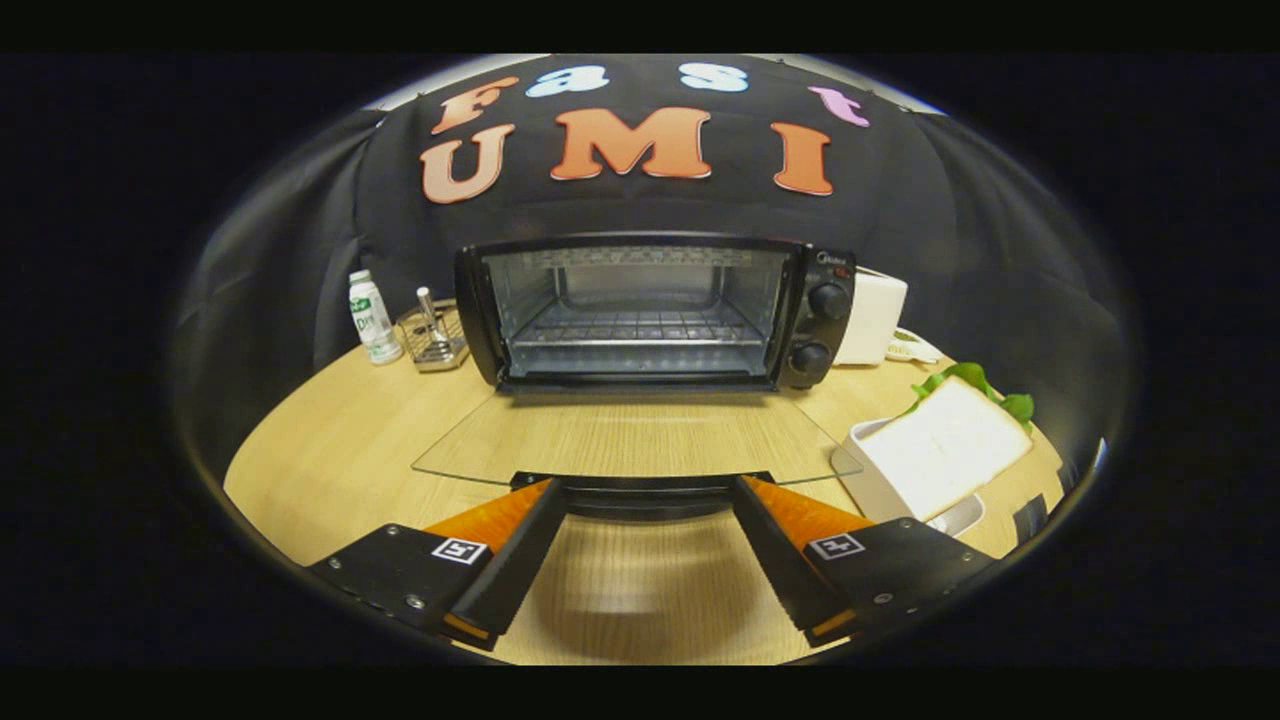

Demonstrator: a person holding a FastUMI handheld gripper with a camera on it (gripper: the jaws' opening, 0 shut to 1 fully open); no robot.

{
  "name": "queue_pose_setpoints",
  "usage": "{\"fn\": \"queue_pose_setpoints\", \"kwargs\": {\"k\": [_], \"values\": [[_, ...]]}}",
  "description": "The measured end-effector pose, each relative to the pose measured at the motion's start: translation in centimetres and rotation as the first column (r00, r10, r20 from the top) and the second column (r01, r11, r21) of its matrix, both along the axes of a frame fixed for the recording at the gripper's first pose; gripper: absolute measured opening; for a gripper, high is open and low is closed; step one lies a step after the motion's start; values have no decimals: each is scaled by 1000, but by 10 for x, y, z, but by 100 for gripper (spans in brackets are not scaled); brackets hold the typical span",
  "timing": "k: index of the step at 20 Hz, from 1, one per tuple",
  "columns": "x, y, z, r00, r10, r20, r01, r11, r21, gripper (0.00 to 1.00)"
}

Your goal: Open the toaster oven, put the food inside, and close the toaster oven door.

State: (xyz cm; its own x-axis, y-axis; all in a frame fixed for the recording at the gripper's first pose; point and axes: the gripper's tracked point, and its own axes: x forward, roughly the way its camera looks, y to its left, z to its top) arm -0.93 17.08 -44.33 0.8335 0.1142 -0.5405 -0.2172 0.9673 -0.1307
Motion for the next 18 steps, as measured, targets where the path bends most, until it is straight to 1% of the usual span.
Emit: {"fn": "queue_pose_setpoints", "kwargs": {"k": [1, 3, 5, 7, 11, 15, 18], "values": [[-1, 0, -8, 1000, 3, -18, -3, 1000, -7, 100], [0, 0, -6, 1000, 8, -5, -8, 1000, 1, 99], [-2, -3, -7, 1000, 14, -17, -15, 1000, -12, 98], [-3, -8, 1, 1000, 12, -23, -12, 1000, -2, 99], [7, -22, 43, 1000, 7, -7, -7, 997, 71, 99], [15, -51, 85, 998, 54, -15, -52, 995, 90, 99], [22, -84, 109, 995, 88, -36, -85, 994, 74, 99]]}}
